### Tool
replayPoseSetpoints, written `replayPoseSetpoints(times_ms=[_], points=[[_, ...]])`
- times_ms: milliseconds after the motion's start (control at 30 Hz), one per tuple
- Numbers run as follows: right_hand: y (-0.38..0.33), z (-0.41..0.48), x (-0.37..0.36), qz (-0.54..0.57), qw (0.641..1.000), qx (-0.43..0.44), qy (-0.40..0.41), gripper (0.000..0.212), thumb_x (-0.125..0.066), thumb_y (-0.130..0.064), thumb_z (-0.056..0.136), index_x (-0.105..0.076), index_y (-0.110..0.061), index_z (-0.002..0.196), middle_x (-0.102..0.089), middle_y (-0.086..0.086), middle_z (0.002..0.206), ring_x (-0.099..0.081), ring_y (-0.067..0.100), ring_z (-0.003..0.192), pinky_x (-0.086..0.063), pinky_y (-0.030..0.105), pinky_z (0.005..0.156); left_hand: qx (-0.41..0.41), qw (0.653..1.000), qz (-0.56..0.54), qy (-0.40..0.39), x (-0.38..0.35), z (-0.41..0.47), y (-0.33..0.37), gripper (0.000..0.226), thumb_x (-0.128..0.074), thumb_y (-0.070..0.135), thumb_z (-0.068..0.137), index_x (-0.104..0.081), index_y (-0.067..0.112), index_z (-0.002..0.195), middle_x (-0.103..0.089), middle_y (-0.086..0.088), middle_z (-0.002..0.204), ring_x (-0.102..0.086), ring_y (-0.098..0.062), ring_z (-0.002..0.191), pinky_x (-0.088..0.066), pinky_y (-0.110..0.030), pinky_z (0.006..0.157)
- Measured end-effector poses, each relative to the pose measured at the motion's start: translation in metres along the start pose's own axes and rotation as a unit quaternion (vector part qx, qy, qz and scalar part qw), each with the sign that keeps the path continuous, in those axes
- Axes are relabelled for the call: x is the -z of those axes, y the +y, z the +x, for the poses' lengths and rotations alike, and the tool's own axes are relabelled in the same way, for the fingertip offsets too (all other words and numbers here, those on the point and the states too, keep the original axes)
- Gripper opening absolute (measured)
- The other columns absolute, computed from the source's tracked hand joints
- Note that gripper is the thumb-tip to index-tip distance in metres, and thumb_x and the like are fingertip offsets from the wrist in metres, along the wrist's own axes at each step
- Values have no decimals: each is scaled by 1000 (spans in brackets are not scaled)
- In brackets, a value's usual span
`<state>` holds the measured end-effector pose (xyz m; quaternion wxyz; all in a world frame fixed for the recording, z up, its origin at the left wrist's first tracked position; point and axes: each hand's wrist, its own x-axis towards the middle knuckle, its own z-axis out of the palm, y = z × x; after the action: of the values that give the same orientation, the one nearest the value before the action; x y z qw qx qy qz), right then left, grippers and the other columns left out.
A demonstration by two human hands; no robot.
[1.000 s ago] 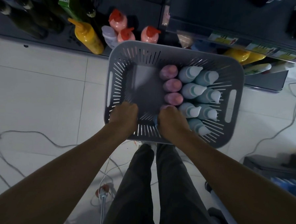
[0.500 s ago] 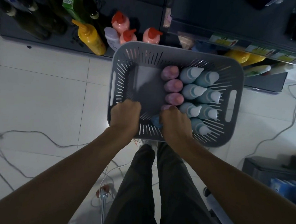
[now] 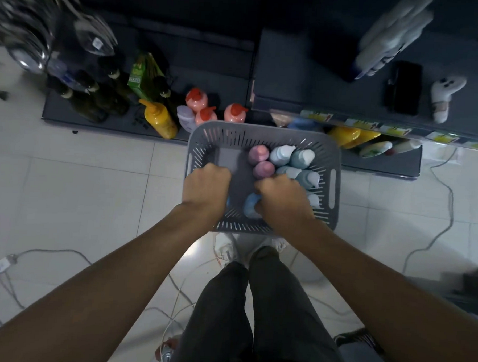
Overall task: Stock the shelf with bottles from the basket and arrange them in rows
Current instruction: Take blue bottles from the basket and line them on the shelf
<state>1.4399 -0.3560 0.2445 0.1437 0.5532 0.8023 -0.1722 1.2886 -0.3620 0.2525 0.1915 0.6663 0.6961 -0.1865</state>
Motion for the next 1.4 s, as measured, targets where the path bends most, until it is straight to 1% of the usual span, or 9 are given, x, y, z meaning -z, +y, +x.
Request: replayPoseSetpoints(times_ms=[200,500,567,700,867,1000,1200,1333,1400], points=[[14,-15,65,16,999,-10,32,31,-64,-18,87,-67,-17,117,-66,15,109,-64,37,101,-50,38,77,-29,997,34,65,63,-16,16,24,-70,10,89,-70,10,112,-67,-16,115,-67,-35,105,-55,-40,80],[50,-53,168,14,993,6,121,22,-66,-13,80,-73,-19,99,-66,11,92,-64,35,85,-55,38,72,-64,988,12,137,160,-37,49,23,-74,6,78,-71,15,99,-64,-12,99,-66,-34,89,-44,-35,62],[58,-61,188,18,991,11,136,23,-66,-14,79,-72,-20,100,-67,9,94,-64,34,87,-53,35,71,-74,986,16,150,182,-43,58,24,-75,7,77,-71,15,99,-61,-10,94,-63,-32,84,-45,-35,62],[77,-76,227,30,987,13,157,24,-65,-15,77,-71,-20,101,-66,9,100,-62,32,94,-52,37,73,-106,980,20,167,226,-54,76,30,-80,14,76,-72,14,105,-66,-12,104,-66,-33,91,-50,-35,64],[99,-98,271,24,982,-4,189,20,-68,-15,76,-71,-17,96,-61,2,86,-61,28,92,-52,35,70,-150,964,33,216,272,-70,97,28,-79,11,75,-72,13,102,-66,-10,101,-66,-32,90,-56,-39,69],[115,-118,298,-1,974,-19,224,23,-69,-19,78,-71,-18,100,-63,5,98,-57,27,99,-47,33,73,-192,947,40,253,303,-83,114,24,-78,10,74,-75,13,98,-67,-10,94,-63,-31,80,-57,-38,66],[136,-146,341,-25,971,-58,229,25,-66,-19,82,-73,-17,106,-69,5,106,-64,27,95,-56,40,81,-240,925,37,292,344,-100,140,20,-77,15,74,-76,12,94,-66,-8,82,-67,-31,77,-56,-37,61],[156,-166,364,-23,964,-72,256,20,-67,-15,80,-76,-18,97,-69,5,98,-64,25,90,-56,37,76,-266,910,37,317,364,-109,162,30,-74,17,75,-76,14,105,-69,-11,95,-67,-33,85,-57,-37,68],[170,-174,374,-22,958,-79,274,24,-66,-14,78,-76,-20,99,-66,2,92,-59,23,87,-54,36,75,-280,902,34,327,371,-111,174,27,-72,17,76,-74,12,102,-63,-8,86,-64,-33,82,-52,-36,64]])
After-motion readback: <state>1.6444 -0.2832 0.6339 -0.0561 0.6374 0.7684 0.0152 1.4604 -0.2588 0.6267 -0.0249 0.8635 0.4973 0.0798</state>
